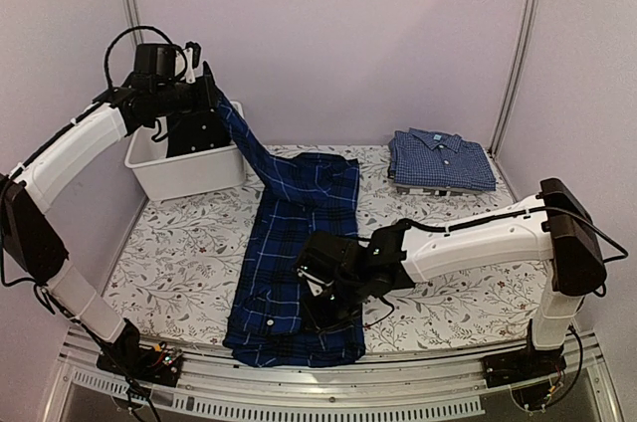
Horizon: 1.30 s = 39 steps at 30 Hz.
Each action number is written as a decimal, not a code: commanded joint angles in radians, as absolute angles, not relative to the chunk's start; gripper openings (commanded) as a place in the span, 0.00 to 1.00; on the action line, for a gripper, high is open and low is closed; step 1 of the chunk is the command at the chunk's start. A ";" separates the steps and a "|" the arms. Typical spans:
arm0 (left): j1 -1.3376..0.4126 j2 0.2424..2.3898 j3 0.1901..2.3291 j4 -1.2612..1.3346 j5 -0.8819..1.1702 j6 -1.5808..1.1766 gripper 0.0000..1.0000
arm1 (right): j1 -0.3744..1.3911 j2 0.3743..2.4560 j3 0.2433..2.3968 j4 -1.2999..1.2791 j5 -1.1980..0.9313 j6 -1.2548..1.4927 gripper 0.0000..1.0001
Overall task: Fold and stack the long sleeve shirts
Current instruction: Fold the 1/3-folded shirt at the center of the board, then adjust the bundle of staple boxes at the corner of the board.
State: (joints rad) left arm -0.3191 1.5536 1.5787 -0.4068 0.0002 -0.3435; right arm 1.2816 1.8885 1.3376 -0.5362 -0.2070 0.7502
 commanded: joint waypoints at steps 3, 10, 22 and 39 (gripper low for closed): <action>-0.309 1.569 1.575 -0.380 0.040 -0.343 0.00 | 1.264 1.862 1.330 -0.529 -0.197 0.737 0.21; -0.310 1.567 1.548 -0.369 0.049 -0.349 0.00 | 1.315 1.928 1.390 -0.656 -0.120 0.732 0.36; -0.310 1.577 1.549 -0.364 0.057 -0.351 0.00 | 1.382 2.053 1.514 -0.753 -0.045 0.747 0.42; -0.309 1.583 1.551 -0.361 0.059 -0.352 0.00 | 1.384 2.030 1.514 -0.762 -0.005 0.772 0.00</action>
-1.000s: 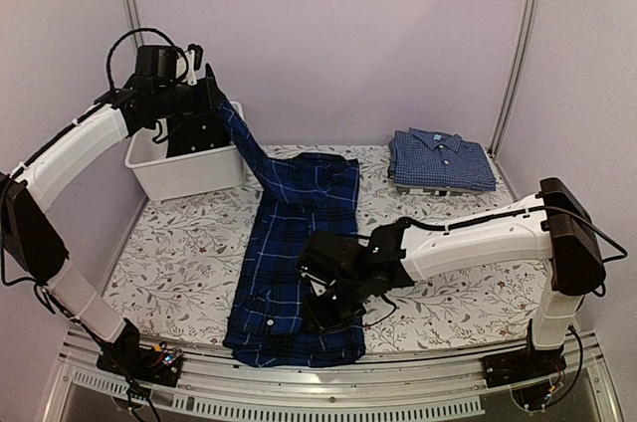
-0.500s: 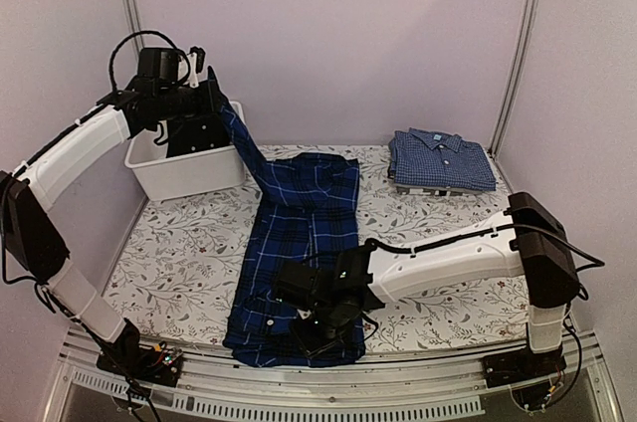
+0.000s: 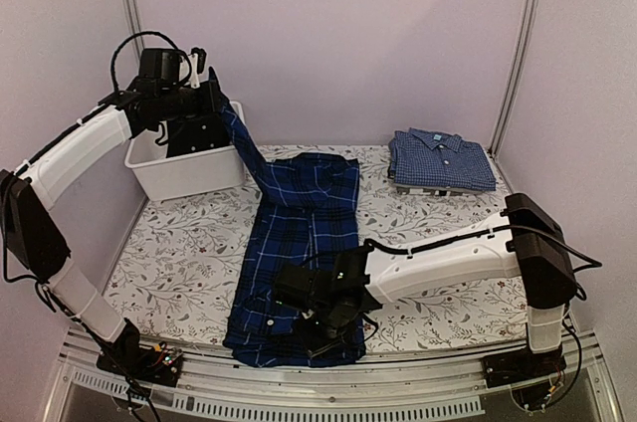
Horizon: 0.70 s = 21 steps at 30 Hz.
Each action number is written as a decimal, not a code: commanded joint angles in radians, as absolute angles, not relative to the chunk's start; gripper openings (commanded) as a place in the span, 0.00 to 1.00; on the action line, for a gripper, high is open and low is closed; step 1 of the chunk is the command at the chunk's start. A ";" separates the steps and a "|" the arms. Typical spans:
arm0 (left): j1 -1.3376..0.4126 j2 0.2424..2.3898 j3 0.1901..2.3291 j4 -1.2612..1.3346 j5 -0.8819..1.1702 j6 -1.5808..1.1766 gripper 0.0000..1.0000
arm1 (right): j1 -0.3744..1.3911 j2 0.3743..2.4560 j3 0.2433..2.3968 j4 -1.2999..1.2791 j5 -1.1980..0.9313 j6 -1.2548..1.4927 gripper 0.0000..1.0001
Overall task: Fold and stack the long sleeve shirts
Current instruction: Adjust the bundle of staple boxes at the corner of the board.
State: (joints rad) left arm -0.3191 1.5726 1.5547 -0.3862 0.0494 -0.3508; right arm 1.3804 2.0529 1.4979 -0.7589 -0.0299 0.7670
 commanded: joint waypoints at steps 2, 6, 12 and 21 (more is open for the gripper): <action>-0.309 1.585 1.554 -0.361 0.059 -0.350 0.00 | 1.384 2.017 1.509 -0.760 0.010 0.772 0.00; -0.309 1.587 1.563 -0.359 0.065 -0.349 0.00 | 1.386 1.963 1.482 -0.721 0.022 0.778 0.00; -0.309 1.598 1.594 -0.359 0.084 -0.348 0.00 | 1.387 1.895 1.458 -0.681 0.014 0.769 0.00; -0.318 1.630 1.675 -0.376 0.102 -0.340 0.00 | 1.394 1.851 1.444 -0.628 -0.032 0.748 0.00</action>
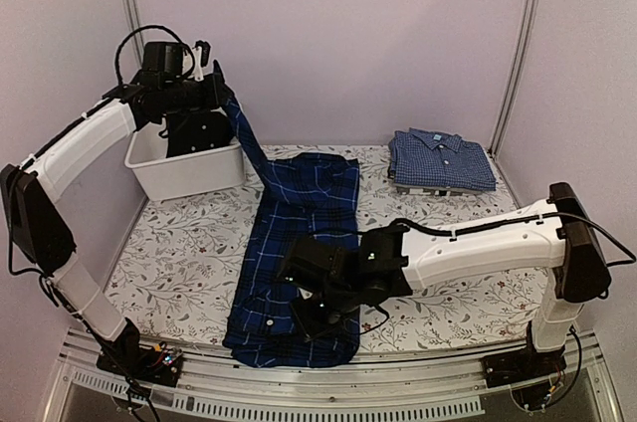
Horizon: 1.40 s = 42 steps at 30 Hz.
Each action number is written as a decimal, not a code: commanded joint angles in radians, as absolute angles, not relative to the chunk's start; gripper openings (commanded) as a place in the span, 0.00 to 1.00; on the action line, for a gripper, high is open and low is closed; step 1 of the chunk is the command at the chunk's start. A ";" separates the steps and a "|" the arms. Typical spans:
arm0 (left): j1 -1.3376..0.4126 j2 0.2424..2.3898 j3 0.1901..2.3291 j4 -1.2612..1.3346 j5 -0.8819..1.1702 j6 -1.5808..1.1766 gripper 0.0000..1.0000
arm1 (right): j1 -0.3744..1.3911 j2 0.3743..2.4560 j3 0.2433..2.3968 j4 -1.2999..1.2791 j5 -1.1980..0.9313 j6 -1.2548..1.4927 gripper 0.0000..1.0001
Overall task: Fold and stack the long sleeve shirts
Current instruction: Adjust the bundle of staple boxes at the corner of the board, then smooth out the 2/3-rectangle-folded shirt at the center of the board.
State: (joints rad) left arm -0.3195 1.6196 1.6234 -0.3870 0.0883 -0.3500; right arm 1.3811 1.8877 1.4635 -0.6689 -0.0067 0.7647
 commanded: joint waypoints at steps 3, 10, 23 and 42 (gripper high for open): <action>-0.321 1.629 1.688 -0.377 0.100 -0.337 0.00 | 1.397 1.854 1.431 -0.603 -0.057 0.739 0.00; -0.322 1.643 1.737 -0.392 0.087 -0.321 0.00 | 1.397 1.887 1.415 -0.564 -0.090 0.732 0.00; -0.326 1.689 1.743 -0.380 0.103 -0.318 0.00 | 1.349 1.934 1.379 -0.460 -0.170 0.715 0.07; -0.351 1.641 1.542 -0.289 0.233 -0.273 0.00 | 0.874 1.749 1.356 -0.310 -0.091 0.618 0.39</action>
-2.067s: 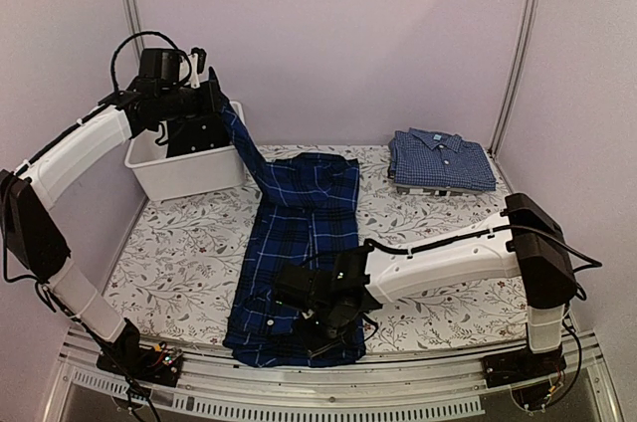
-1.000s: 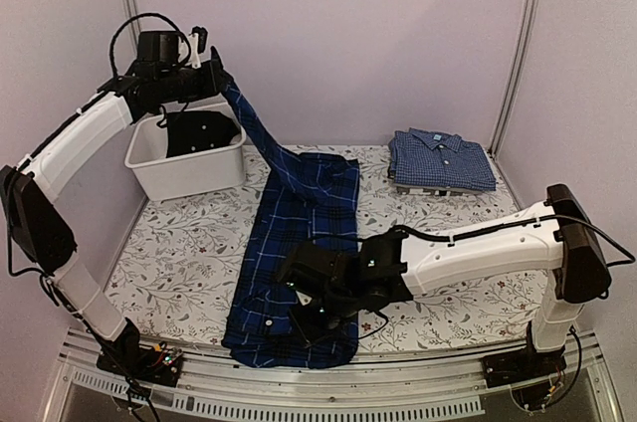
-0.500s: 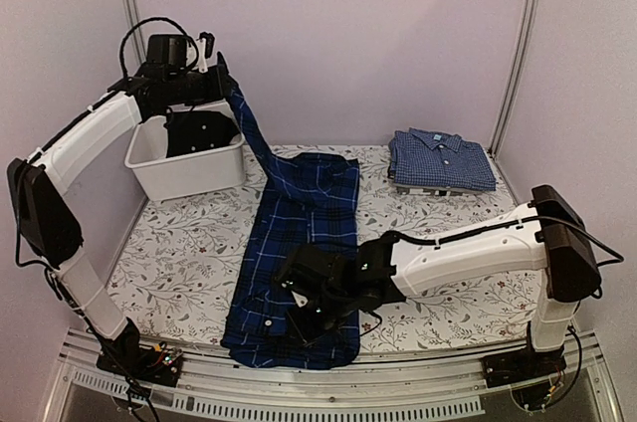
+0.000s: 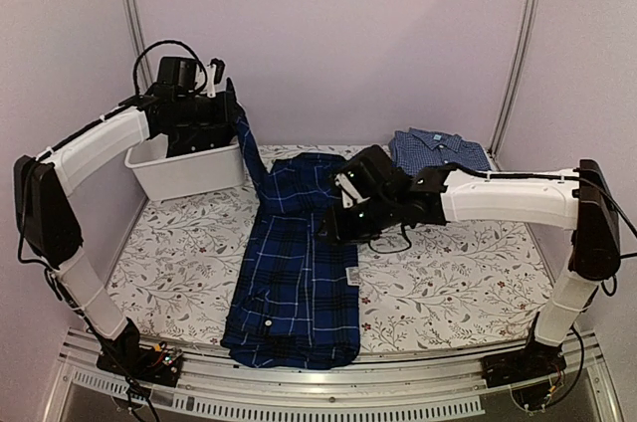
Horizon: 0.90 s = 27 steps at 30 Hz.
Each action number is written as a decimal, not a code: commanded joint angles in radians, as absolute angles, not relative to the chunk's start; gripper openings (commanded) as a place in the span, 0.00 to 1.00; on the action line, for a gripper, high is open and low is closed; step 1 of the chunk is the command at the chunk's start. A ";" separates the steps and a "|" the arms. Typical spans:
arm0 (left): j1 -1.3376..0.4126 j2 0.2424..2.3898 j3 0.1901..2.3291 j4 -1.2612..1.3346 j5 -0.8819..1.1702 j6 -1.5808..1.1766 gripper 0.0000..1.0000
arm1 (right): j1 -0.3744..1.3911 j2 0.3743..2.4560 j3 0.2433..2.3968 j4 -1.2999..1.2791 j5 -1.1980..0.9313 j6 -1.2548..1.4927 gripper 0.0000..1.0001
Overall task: Fold and stack the long sleeve shirts
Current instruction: Smooth out the 2/3-rectangle-folded shirt at the center of the board.
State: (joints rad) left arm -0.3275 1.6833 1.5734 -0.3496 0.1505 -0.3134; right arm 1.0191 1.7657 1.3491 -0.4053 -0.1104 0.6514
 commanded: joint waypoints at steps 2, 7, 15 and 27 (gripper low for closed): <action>-0.374 1.629 1.527 -0.285 0.252 -0.257 0.00 | 0.797 1.771 1.372 -0.229 -0.137 0.622 0.34; -0.407 1.601 1.485 -0.273 0.284 -0.250 0.00 | 0.675 1.937 1.559 -0.203 -0.164 0.594 0.32; -0.435 1.594 1.478 -0.283 0.311 -0.250 0.00 | 0.587 2.202 1.807 -0.227 -0.212 0.549 0.33; -0.548 1.554 1.414 -0.363 0.524 -0.172 0.00 | 0.561 2.445 1.958 -0.163 -0.436 0.587 0.31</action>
State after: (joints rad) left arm -0.4961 1.6089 1.4662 -0.3290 0.4168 -0.2096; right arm 0.5690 2.3760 1.9053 -0.1982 -0.3576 0.5682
